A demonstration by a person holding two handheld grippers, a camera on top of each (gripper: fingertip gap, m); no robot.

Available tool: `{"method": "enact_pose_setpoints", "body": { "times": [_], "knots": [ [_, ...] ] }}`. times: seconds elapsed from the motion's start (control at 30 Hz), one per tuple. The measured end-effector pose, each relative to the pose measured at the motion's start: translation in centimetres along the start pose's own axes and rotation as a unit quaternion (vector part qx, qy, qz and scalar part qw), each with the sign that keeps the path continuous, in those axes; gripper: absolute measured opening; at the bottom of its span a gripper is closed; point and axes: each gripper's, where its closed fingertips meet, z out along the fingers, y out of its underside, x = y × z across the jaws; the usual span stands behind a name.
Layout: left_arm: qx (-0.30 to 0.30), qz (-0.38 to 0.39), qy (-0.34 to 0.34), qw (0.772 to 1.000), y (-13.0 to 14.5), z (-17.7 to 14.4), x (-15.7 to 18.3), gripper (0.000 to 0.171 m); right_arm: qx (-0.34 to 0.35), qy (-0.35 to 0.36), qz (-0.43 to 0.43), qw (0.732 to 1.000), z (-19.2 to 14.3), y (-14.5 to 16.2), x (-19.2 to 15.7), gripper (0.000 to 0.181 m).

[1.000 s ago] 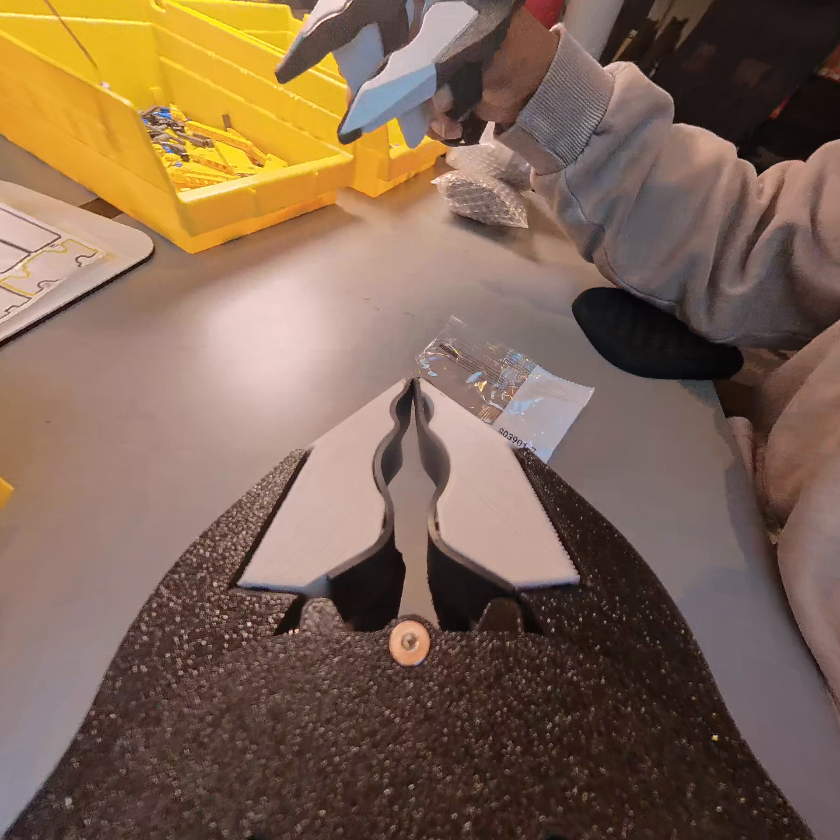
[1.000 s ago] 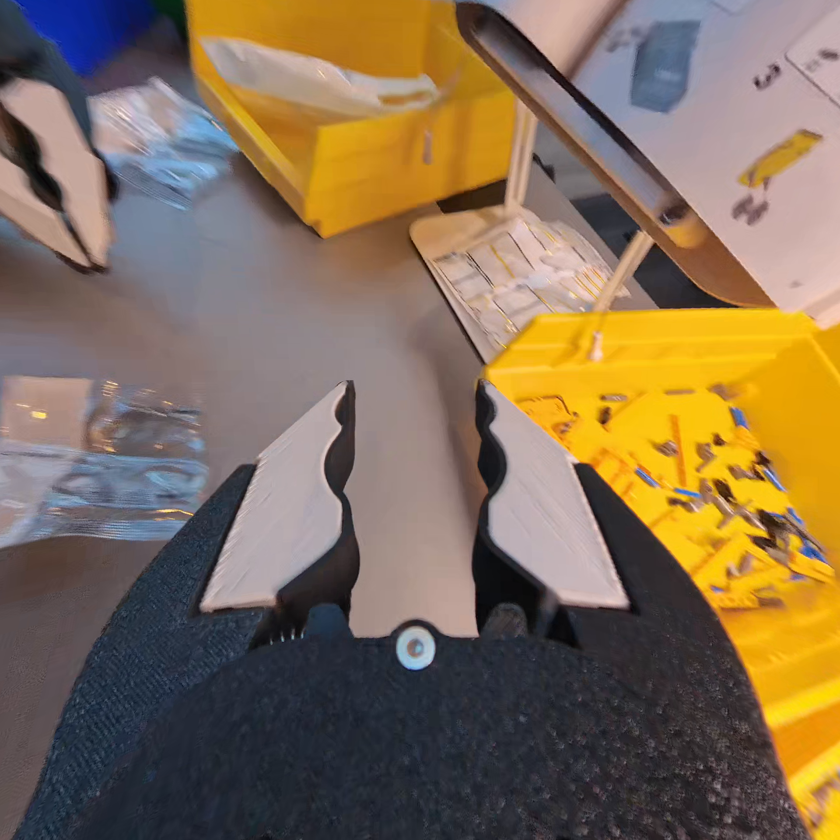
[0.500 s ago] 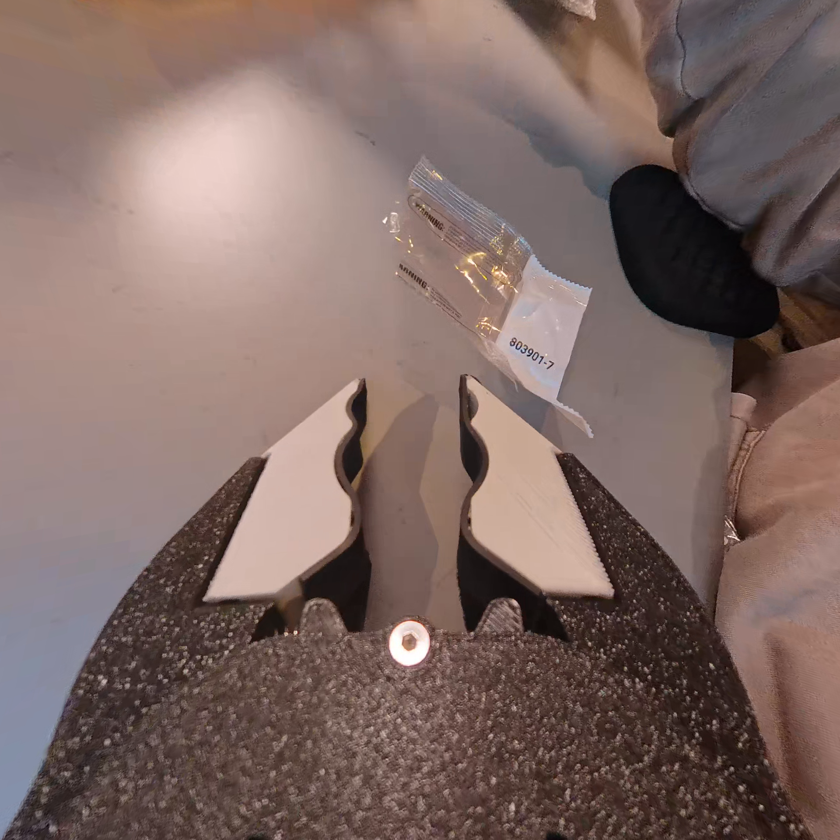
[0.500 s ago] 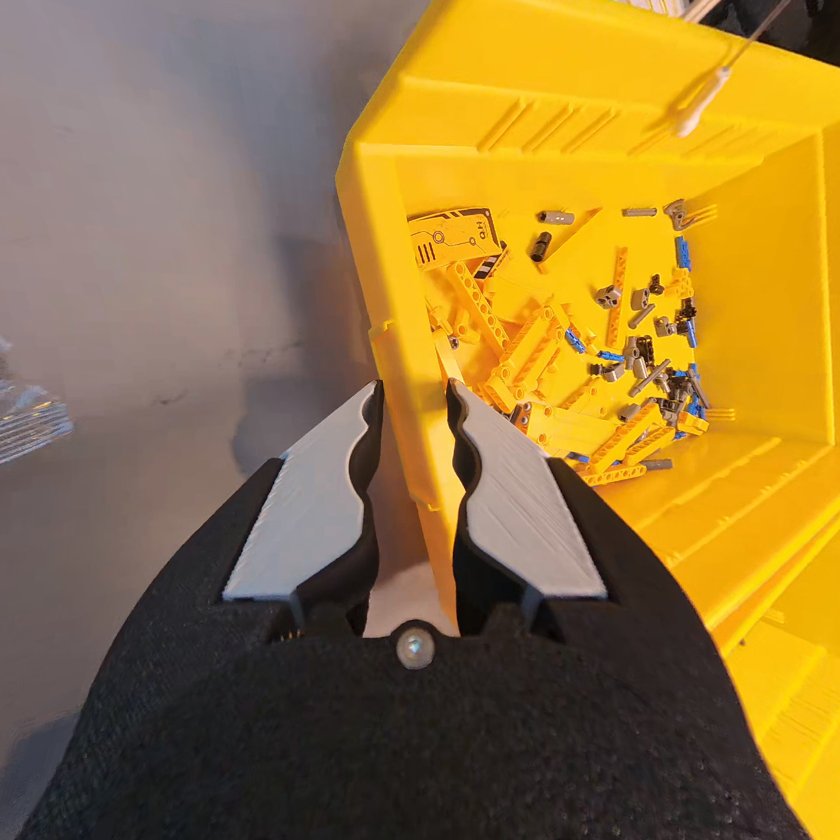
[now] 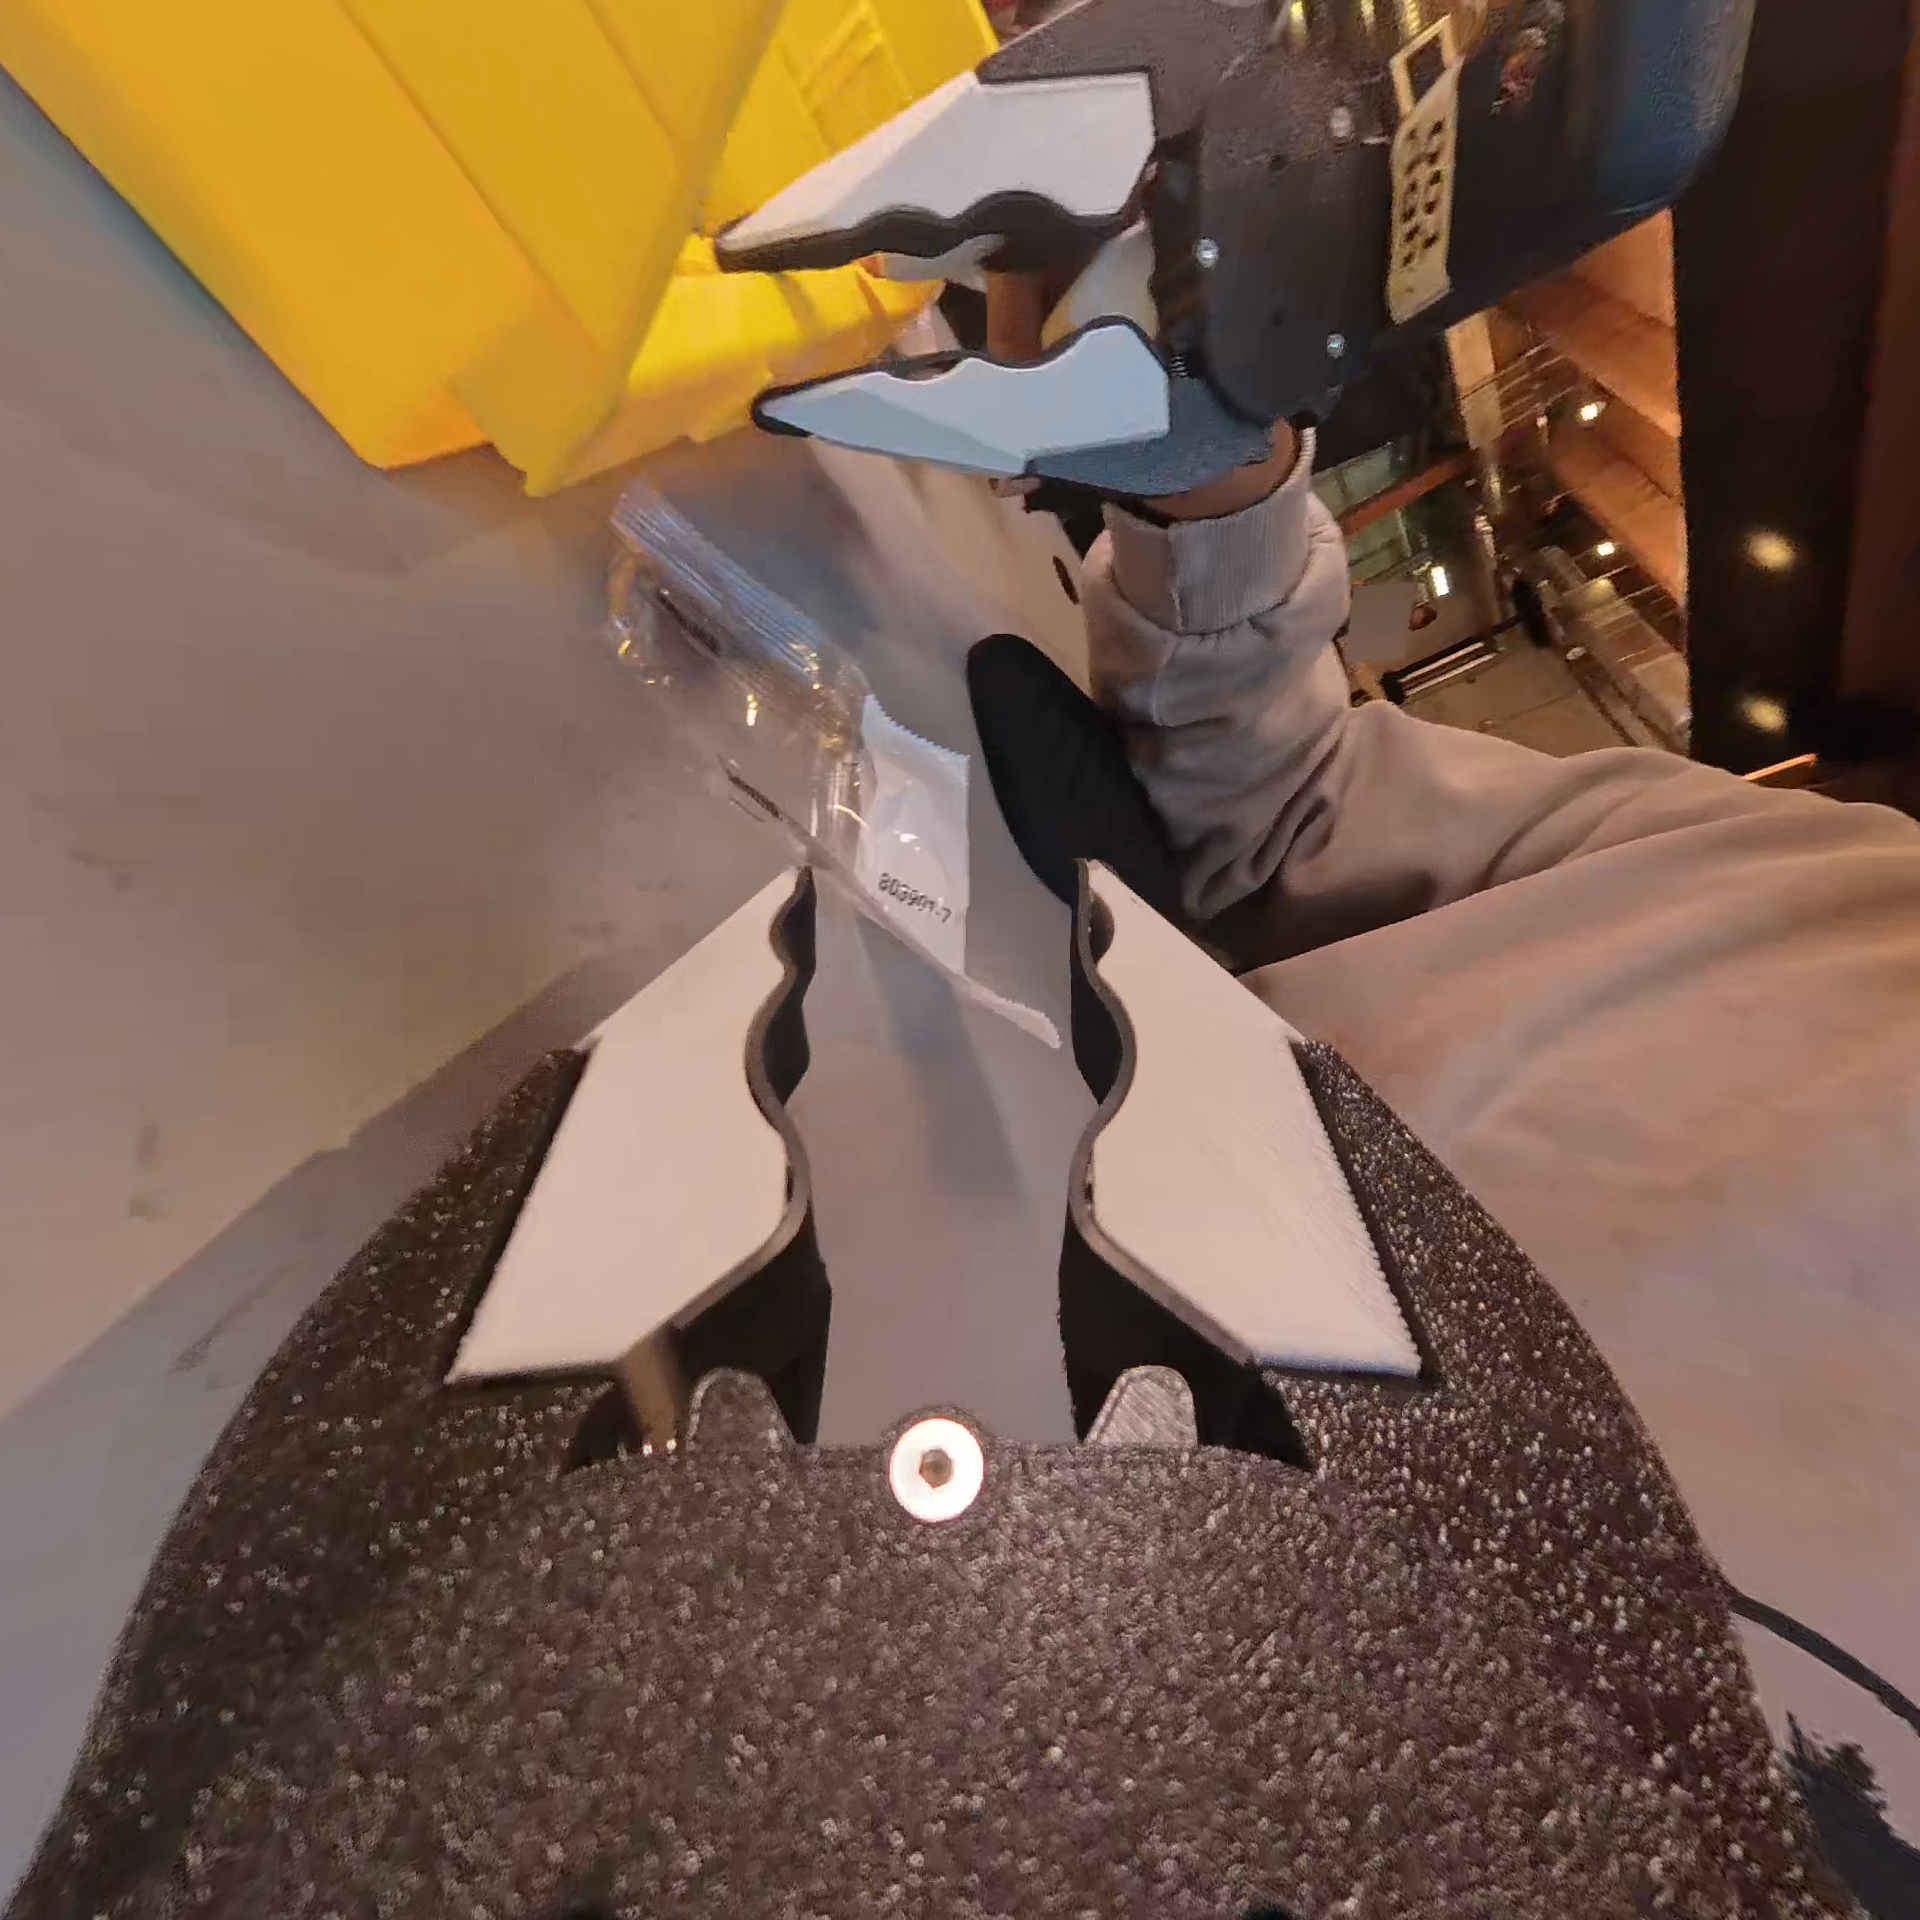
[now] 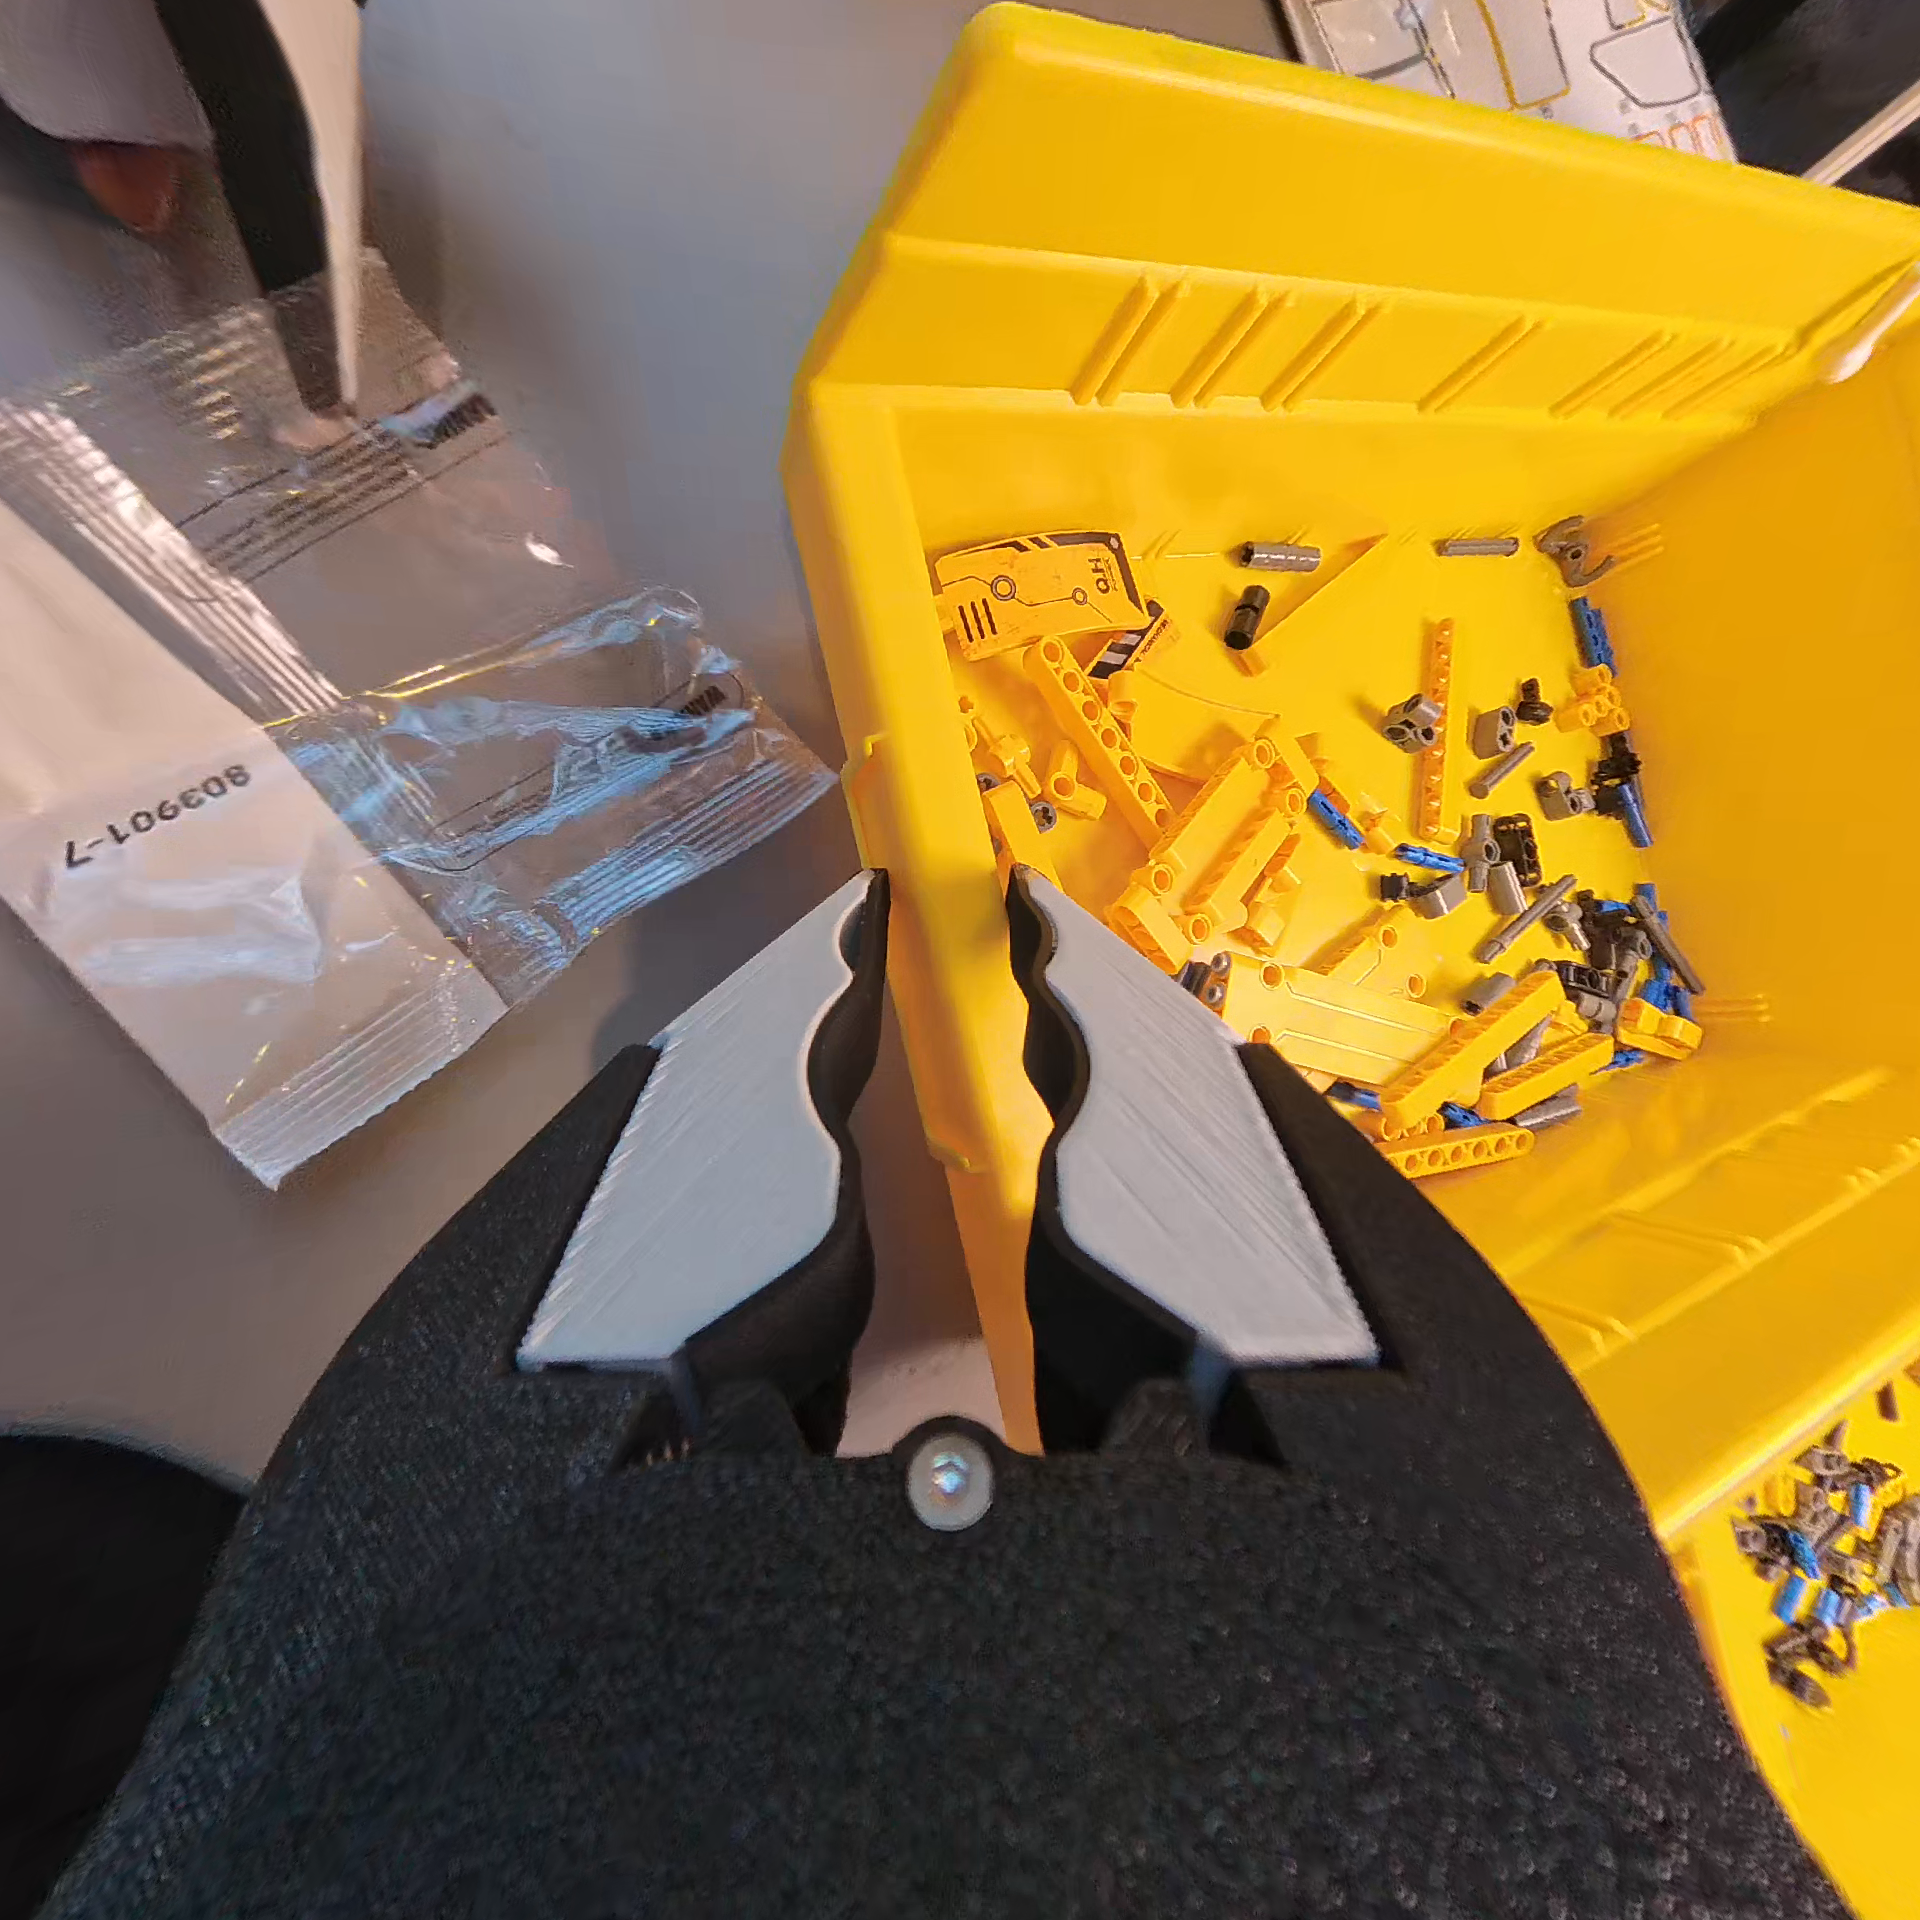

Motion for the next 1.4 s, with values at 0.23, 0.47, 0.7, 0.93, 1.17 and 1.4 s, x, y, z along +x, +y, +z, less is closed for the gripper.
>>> {"method": "enact_pose_setpoints", "body": {
  "times": [0.23,0.47,0.7,0.93,1.17,1.4],
  "knots": [
    [-0.04,0.112,-0.101,0.988,0.8,1.4,-1.0,0.0,0.018,0.004,-0.009,1.0,-1.2,0.1,-2.4,0.022],
    [-0.055,0.28,-0.053,0.957,0.7,-2.1,3.9,0.0,0.043,0.029,-0.084,0.995,-2.3,0.3,-3.7,0.022],
    [0.023,0.373,-0.021,0.927,-0.1,-7.9,7.1,0.0,0.087,0.02,-0.151,0.985,-3.2,-0.1,-5.1,0.019],
    [0.1,0.322,-0.123,0.933,-3.3,-10.4,2.8,0.0,0.125,0.036,-0.082,0.988,-2.7,-3.4,-2.5,0.028],
    [0.085,0.353,-0.149,0.92,-3.0,-8.6,2.7,0.0,0.293,-0.072,0.033,0.953,-7.5,-11.4,-4.9,0.048],
    [0.047,0.358,-0.124,0.924,-1.5,-6.6,3.6,0.0,0.247,-0.067,-0.052,0.965,-5.5,-14.5,-6.9,0.018]
  ]
}}
